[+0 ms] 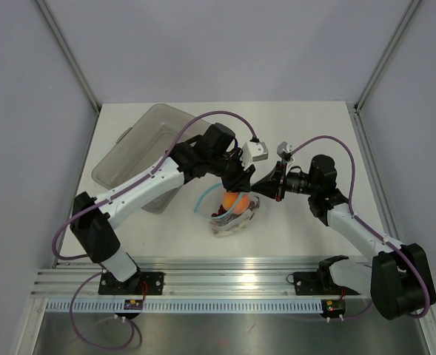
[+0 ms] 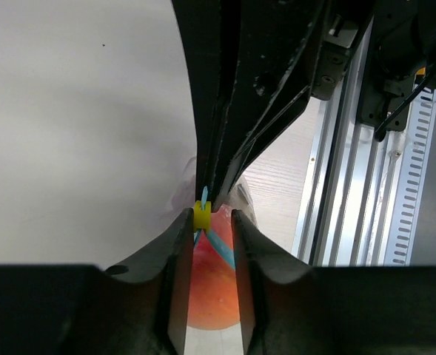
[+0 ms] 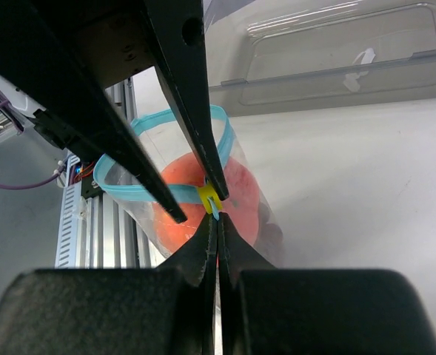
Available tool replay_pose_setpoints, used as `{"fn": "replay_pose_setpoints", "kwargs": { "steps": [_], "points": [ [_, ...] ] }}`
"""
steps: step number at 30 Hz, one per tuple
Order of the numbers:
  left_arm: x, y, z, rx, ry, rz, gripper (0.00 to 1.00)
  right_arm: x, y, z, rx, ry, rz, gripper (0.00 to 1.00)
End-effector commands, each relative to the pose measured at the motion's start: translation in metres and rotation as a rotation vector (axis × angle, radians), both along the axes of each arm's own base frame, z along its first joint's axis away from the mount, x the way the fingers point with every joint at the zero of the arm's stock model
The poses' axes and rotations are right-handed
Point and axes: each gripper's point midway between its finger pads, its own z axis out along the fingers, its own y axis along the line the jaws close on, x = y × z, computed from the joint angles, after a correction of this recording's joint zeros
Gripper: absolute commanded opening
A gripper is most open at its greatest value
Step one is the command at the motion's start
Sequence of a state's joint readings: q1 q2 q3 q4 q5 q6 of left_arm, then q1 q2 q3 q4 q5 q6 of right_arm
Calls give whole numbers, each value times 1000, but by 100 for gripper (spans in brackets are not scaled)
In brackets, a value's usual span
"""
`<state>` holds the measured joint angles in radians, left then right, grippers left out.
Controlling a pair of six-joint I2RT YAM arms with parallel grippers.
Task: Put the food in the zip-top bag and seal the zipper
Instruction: Zip the zipper food storage bag at the center of the board.
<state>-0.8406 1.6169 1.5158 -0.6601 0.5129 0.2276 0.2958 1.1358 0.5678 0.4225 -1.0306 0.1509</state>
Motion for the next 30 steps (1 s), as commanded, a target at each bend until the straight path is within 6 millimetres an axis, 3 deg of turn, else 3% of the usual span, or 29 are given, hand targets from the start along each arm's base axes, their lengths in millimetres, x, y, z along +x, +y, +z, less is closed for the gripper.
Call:
{"fn": "replay_pose_setpoints", "kwargs": {
  "steps": [1,4,9,11,13,22,30],
  "points": [
    [-3,0,20,-59,-14,-11,26,4,1,15,25,-77,-15,0],
    [-3,-1,18,-55,-8,-11,22,3,1,16,31,-78,-19,0],
    [-3,-2,15,-51,4,-9,26,2,2,19,36,-81,-17,0],
    [-4,-3,13,-49,12,-16,7,3,1,20,37,-84,-20,0],
    [-4,-3,13,-47,17,-14,0,4,0,18,34,-86,-34,0],
    [-3,3,4,-20,30,-1,0,23,-11,16,47,-119,-205,0],
    [-2,9,-3,-12,37,7,0,24,-18,17,57,-128,-263,0]
  ]
}}
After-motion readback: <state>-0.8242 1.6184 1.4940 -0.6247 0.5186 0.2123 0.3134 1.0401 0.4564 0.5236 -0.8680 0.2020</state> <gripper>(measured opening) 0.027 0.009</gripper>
